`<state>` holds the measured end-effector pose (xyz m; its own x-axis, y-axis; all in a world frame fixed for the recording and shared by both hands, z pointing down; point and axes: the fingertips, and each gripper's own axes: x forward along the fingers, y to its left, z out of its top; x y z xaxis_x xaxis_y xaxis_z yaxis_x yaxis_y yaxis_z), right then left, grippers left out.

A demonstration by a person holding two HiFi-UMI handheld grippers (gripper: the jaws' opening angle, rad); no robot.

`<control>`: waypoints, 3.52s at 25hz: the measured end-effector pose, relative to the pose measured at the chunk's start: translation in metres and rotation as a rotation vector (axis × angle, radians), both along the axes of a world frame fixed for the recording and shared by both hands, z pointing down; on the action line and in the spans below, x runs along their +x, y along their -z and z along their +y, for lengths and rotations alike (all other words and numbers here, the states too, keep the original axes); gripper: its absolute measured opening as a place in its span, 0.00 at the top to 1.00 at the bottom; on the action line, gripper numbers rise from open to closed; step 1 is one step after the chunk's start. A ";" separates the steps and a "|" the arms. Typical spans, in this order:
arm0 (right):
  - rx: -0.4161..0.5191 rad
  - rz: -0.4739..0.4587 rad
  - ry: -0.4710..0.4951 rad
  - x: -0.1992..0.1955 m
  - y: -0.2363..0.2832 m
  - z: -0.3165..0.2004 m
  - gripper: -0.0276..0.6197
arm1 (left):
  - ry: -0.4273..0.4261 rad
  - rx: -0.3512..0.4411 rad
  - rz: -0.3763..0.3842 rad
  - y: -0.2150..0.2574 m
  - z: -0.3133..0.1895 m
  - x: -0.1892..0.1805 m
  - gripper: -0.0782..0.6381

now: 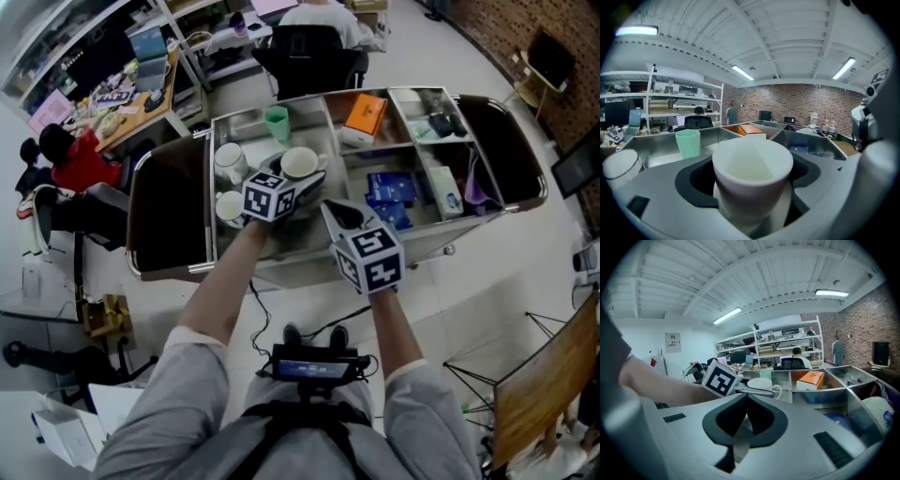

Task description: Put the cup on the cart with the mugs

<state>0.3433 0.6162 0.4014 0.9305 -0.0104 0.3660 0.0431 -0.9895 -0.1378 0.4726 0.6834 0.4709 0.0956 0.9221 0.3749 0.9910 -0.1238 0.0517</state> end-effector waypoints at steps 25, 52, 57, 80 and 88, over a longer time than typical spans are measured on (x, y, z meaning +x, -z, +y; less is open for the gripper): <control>0.053 0.010 -0.002 0.002 -0.004 0.004 0.95 | 0.009 0.061 0.004 -0.027 0.001 -0.001 0.17; 0.067 0.031 0.064 -0.034 0.001 -0.006 0.95 | 0.153 -0.128 0.190 0.117 -0.123 -0.067 0.35; 0.078 0.050 0.070 -0.045 -0.004 -0.020 0.95 | 0.259 -0.166 0.169 0.113 -0.176 -0.078 0.57; 0.078 0.027 -0.004 -0.116 -0.045 -0.160 0.95 | 0.561 -0.102 -0.007 0.019 -0.417 -0.127 0.89; 0.062 0.004 -0.019 -0.137 -0.057 -0.187 0.95 | 0.577 -0.100 -0.061 0.002 -0.449 -0.150 0.89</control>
